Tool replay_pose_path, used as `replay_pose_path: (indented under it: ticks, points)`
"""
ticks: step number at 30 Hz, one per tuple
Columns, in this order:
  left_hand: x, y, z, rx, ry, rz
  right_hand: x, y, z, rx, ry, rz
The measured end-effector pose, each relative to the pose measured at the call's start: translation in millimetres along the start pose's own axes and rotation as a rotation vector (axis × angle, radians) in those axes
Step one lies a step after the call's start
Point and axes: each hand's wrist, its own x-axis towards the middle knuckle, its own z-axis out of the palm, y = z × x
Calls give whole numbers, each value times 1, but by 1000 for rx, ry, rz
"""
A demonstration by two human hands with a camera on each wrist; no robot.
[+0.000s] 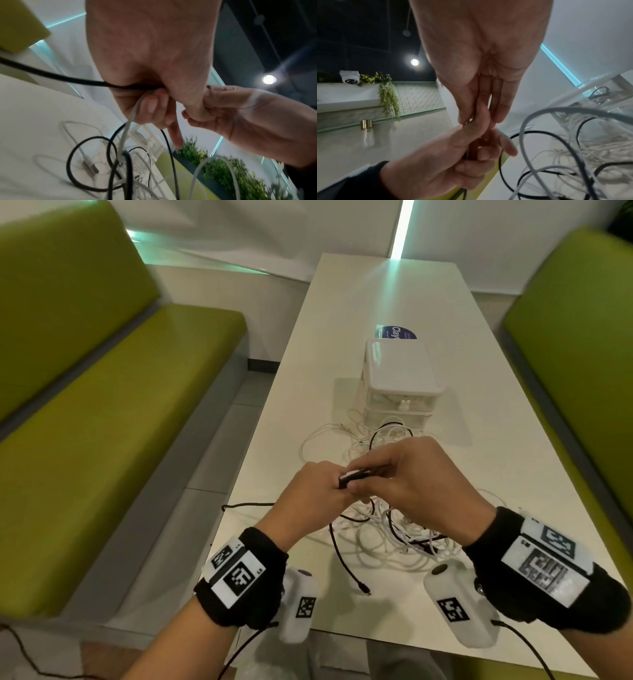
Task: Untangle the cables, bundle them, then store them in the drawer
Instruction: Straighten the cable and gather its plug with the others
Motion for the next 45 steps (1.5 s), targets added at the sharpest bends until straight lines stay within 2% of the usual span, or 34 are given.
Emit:
replay_pose_path:
  ticks: [5, 8, 10, 11, 13, 15, 17, 18, 20, 22, 23, 24, 26, 28, 31, 33, 35, 36, 38, 41, 43, 45]
  points:
    - [-1, -1, -7, -219, -35, 28, 2, 1, 8, 385, -2, 7]
    - [1, -3, -6, -354, 41, -18, 1, 7, 25, 748, 212, 72]
    - [0, -1, -5, -470, 117, -51, 1, 9, 38, 885, 349, 162]
    - [-2, 3, -5, -541, 156, -60, 1, 9, 43, 923, 368, 202]
    - [-4, 5, -7, -668, 261, -29, 2, 9, 53, 988, 318, 266]
    - [-6, 6, -11, -795, 340, 32, 5, 6, 62, 1024, 204, 289]
    - [-6, 7, -14, -890, 367, 73, 6, 5, 73, 935, 77, 269]
    - [-7, 8, -16, -911, 368, 84, 5, 7, 78, 785, 11, 219]
    - [-8, 10, -19, -921, 380, 129, 3, 14, 85, 295, -84, 33]
    - [-11, 13, -27, -907, 407, 176, 2, 24, 84, -136, -86, -125]
    - [-12, 13, -33, -886, 443, 186, 2, 31, 81, -257, -71, -162]
    - [-12, 13, -41, -857, 493, 194, 2, 35, 75, -308, -63, -137]
    - [-12, 11, -58, -770, 593, 195, 5, 48, 61, -360, -45, -41]
    - [-10, 5, -64, -645, 612, 159, 7, 55, 46, -301, -48, 26]
    - [-4, -4, -46, -264, 448, 138, 12, 56, 30, -56, -67, 94]
    - [-3, -2, -25, -34, 265, 168, 16, 53, 23, -4, -39, 63]
    - [-4, 2, -7, 145, 123, 139, 18, 53, 18, 17, -7, 16]
    - [-4, 2, -2, 223, 106, 117, 17, 53, 15, 50, 1, 8]
    - [-1, -1, -2, 336, 158, 116, 14, 57, 11, 71, -3, 4]
    - [2, -6, -12, 265, 268, 137, 7, 62, 11, -105, -75, -35]
    - [2, -7, -17, 127, 345, 140, 5, 62, 16, -179, -142, -45]
    - [2, -4, -24, -53, 490, 121, 4, 64, 23, -290, -181, -45]
